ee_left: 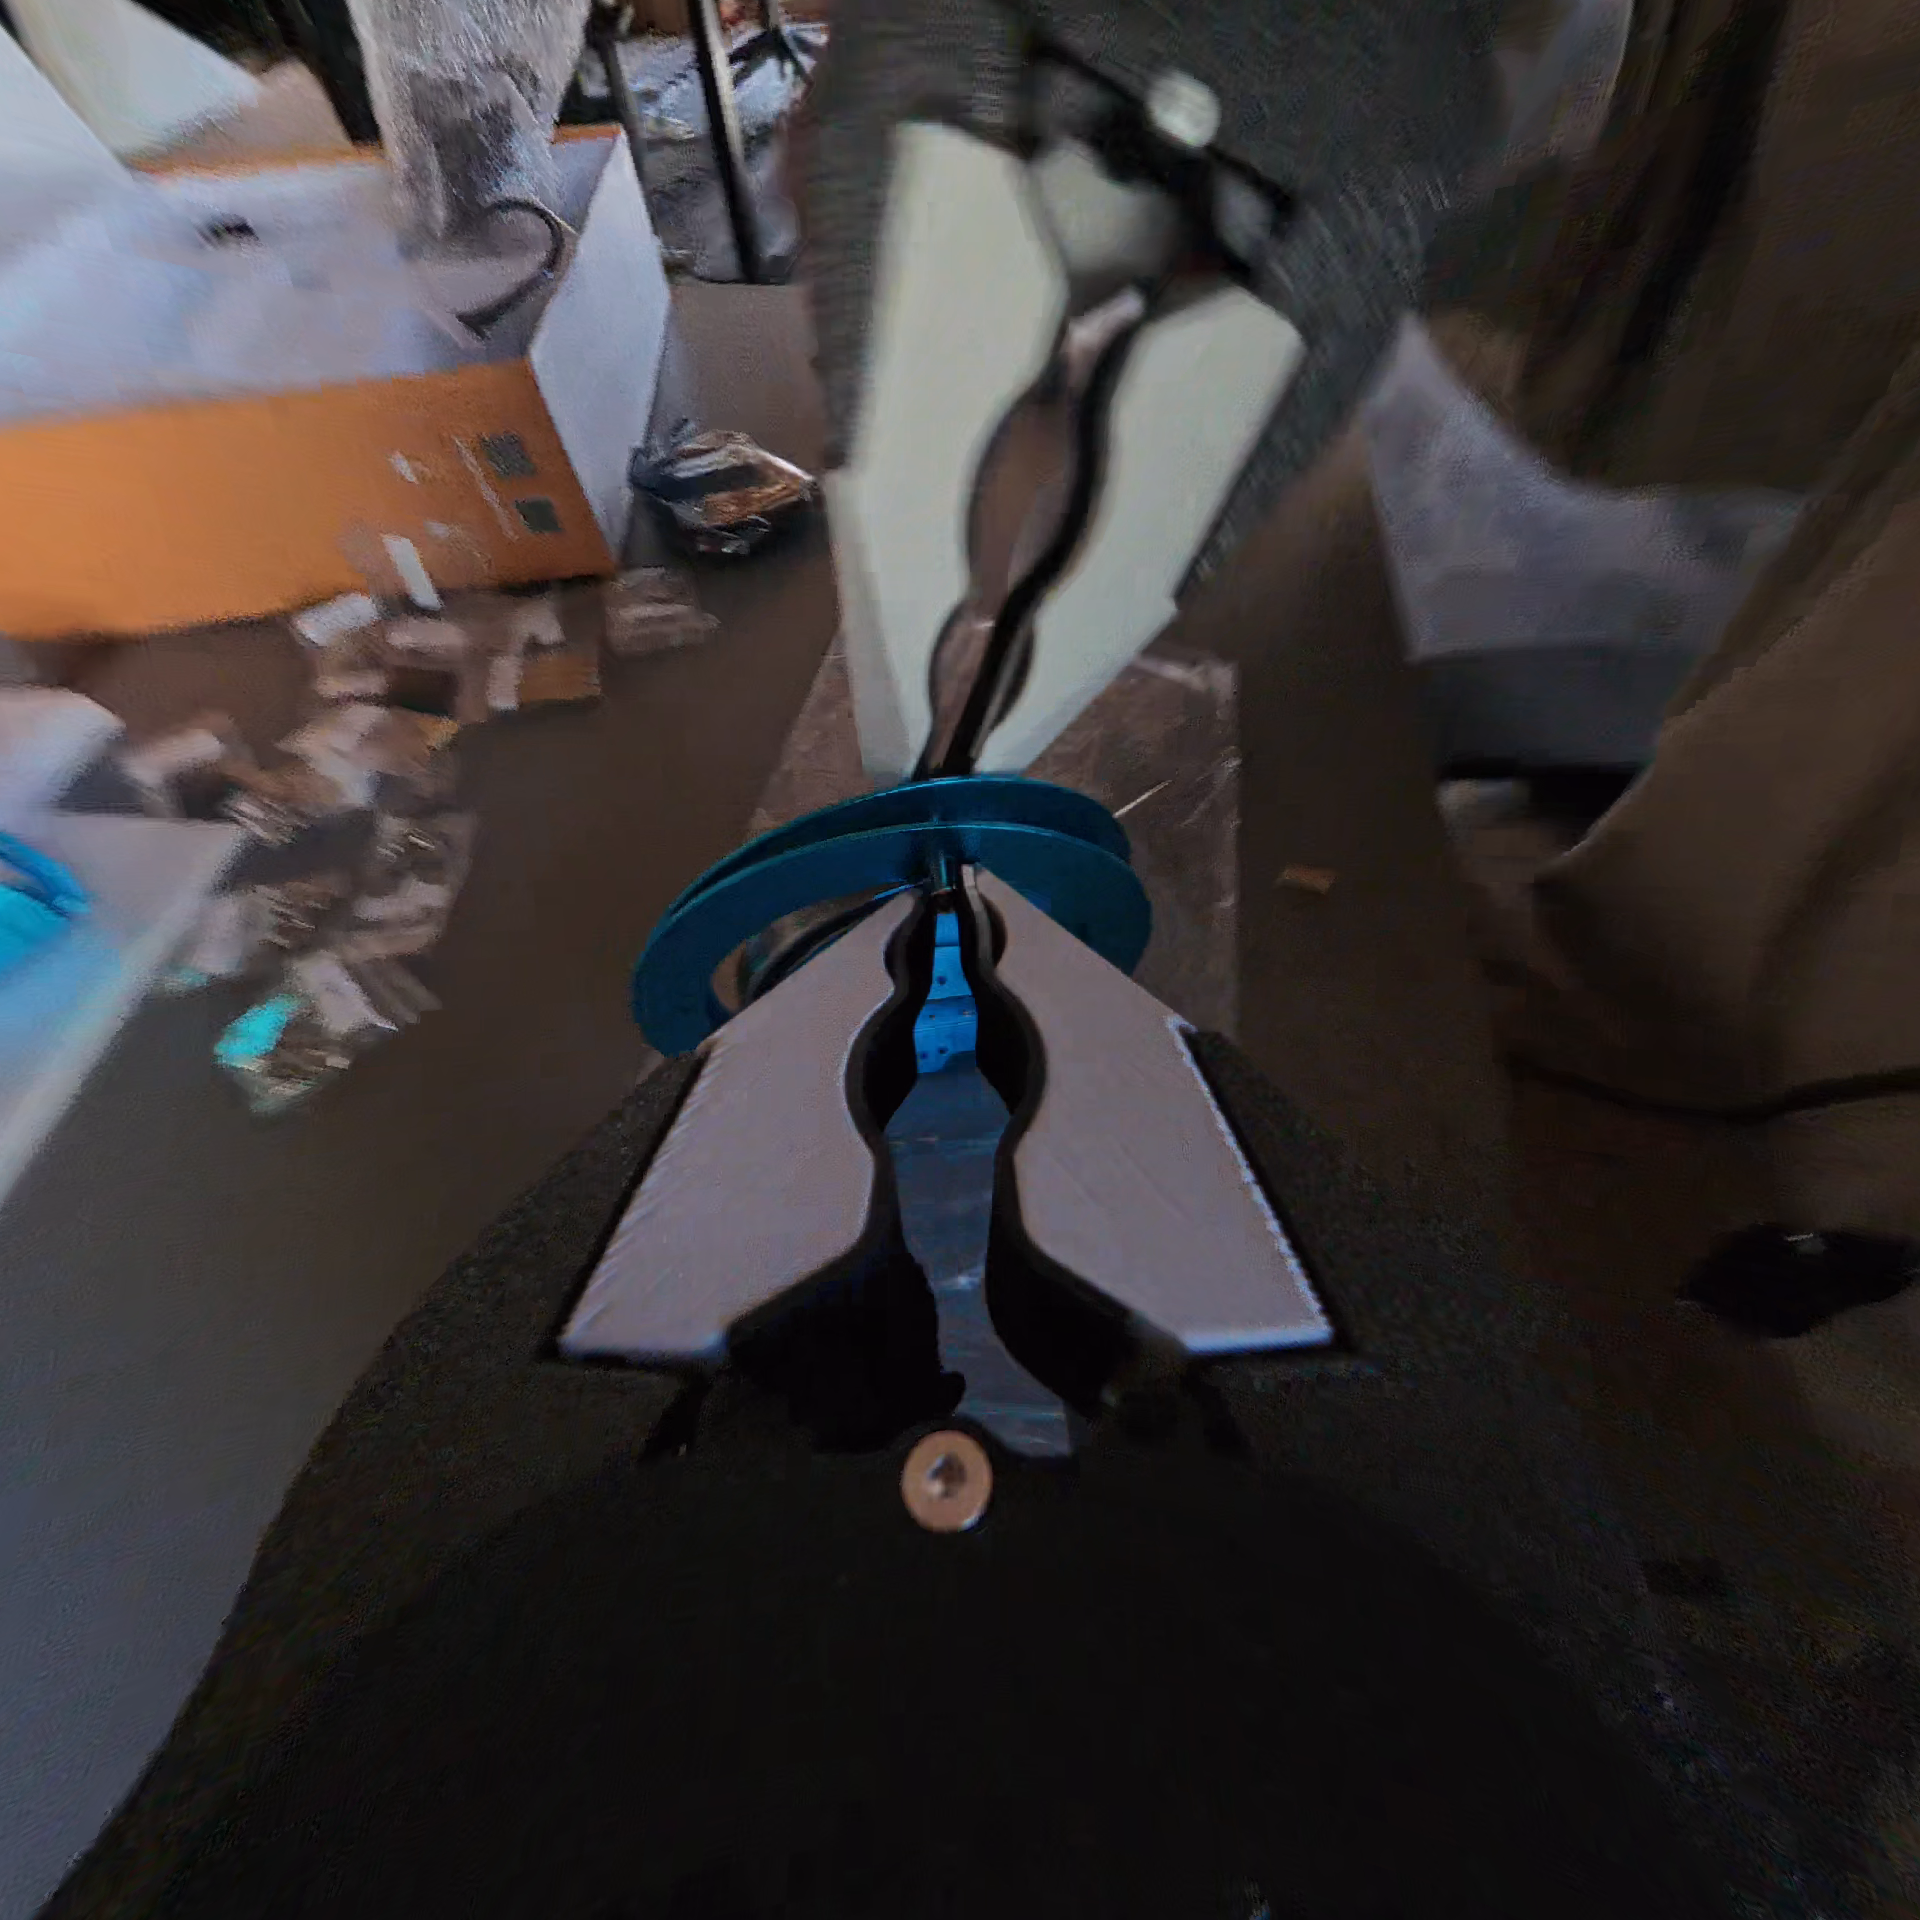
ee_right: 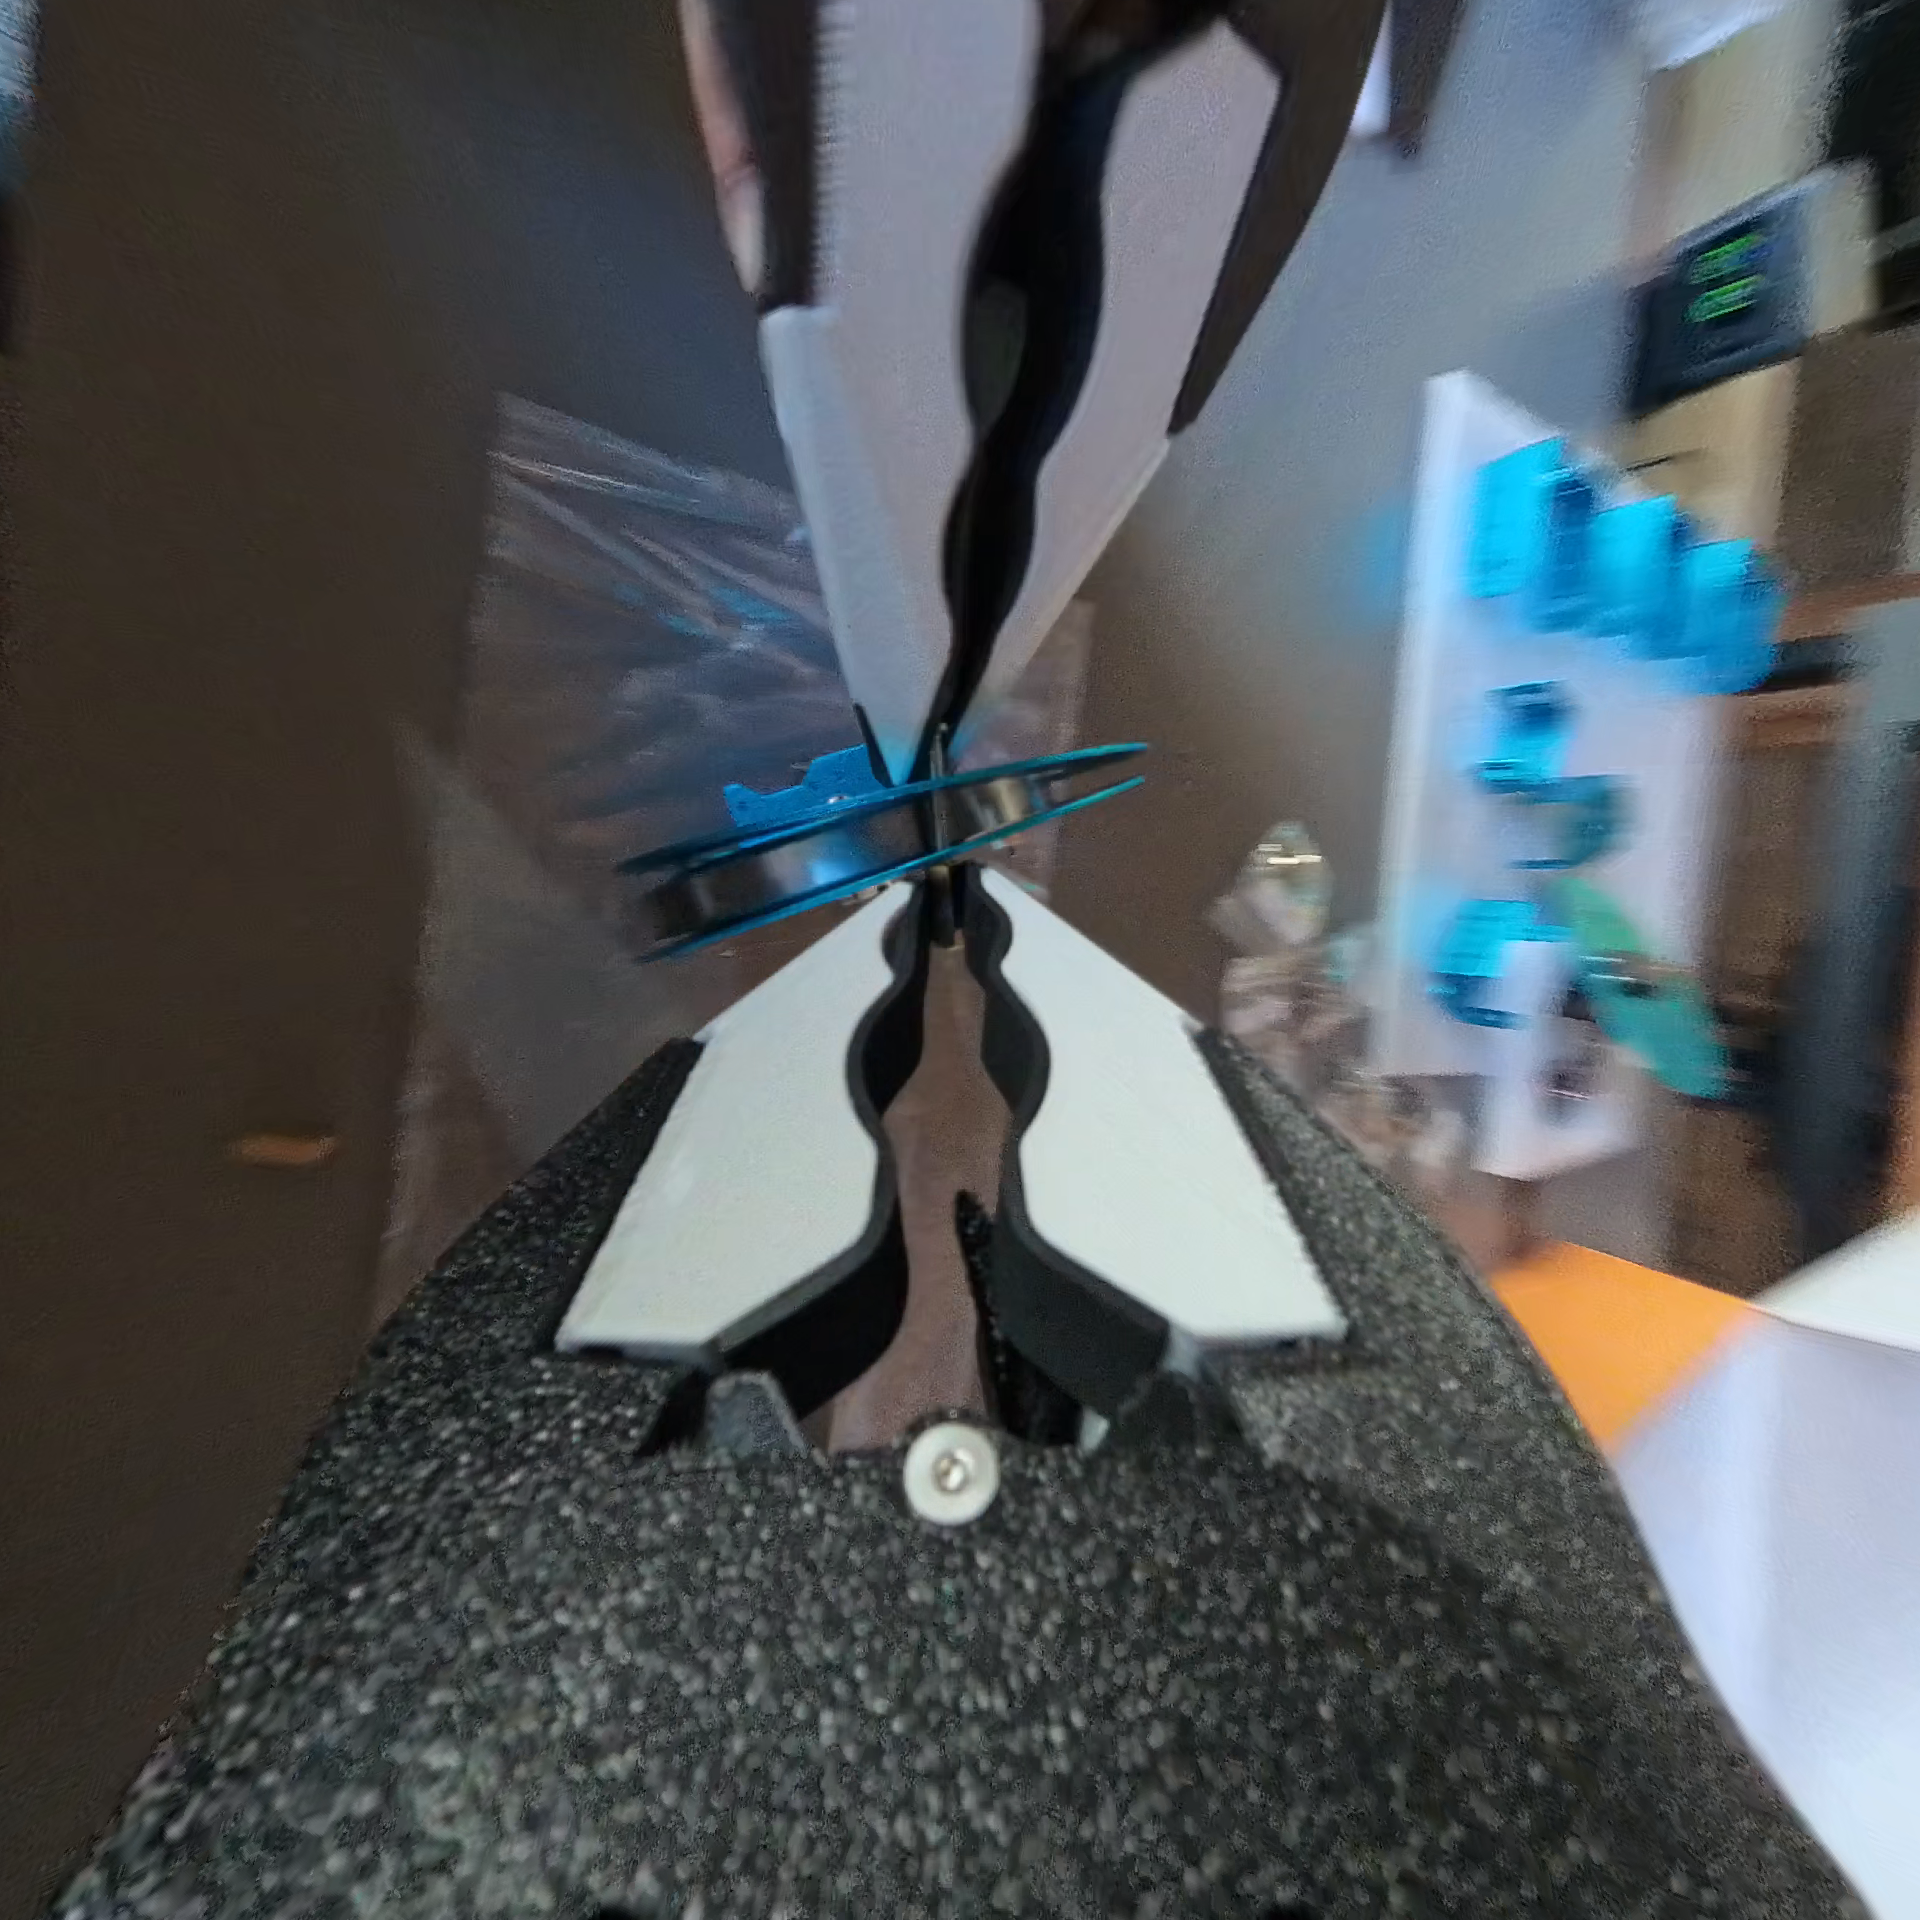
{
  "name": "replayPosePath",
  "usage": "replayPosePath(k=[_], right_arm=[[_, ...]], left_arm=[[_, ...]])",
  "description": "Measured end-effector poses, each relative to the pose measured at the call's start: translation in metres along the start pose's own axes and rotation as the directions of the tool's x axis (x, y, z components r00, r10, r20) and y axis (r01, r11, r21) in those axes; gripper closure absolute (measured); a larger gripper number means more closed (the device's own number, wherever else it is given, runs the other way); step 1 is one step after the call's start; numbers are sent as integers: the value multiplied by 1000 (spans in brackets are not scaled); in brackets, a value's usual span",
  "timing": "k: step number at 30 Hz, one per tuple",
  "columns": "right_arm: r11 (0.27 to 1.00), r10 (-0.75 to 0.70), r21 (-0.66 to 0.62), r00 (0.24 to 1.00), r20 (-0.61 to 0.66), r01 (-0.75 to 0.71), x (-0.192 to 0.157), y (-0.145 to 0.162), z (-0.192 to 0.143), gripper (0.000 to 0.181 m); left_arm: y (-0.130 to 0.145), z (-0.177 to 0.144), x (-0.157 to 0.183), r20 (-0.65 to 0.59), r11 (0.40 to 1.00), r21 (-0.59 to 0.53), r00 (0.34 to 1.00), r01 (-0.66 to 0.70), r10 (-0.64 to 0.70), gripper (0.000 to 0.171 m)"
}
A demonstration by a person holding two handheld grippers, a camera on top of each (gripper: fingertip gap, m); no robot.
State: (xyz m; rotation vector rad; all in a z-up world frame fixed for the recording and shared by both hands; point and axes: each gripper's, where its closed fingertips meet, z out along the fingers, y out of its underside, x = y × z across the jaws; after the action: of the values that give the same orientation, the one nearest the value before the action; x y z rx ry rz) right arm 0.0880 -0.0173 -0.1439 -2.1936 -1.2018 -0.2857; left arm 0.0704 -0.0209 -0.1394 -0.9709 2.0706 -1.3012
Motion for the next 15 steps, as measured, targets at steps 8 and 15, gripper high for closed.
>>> replayPosePath(k=[8, 15], right_arm=[[906, 423, -343, 498, 757, -247, -31, 3, -12, 177], [805, 538, -565, -179, 824, -181, -45, -5, -25, 177]], left_arm=[[2, 6, 8, 262, 779, -232, 734, -582, 627, 170], [3, 2, 3, 294, 324, -491, 197, -809, 935, 170]])
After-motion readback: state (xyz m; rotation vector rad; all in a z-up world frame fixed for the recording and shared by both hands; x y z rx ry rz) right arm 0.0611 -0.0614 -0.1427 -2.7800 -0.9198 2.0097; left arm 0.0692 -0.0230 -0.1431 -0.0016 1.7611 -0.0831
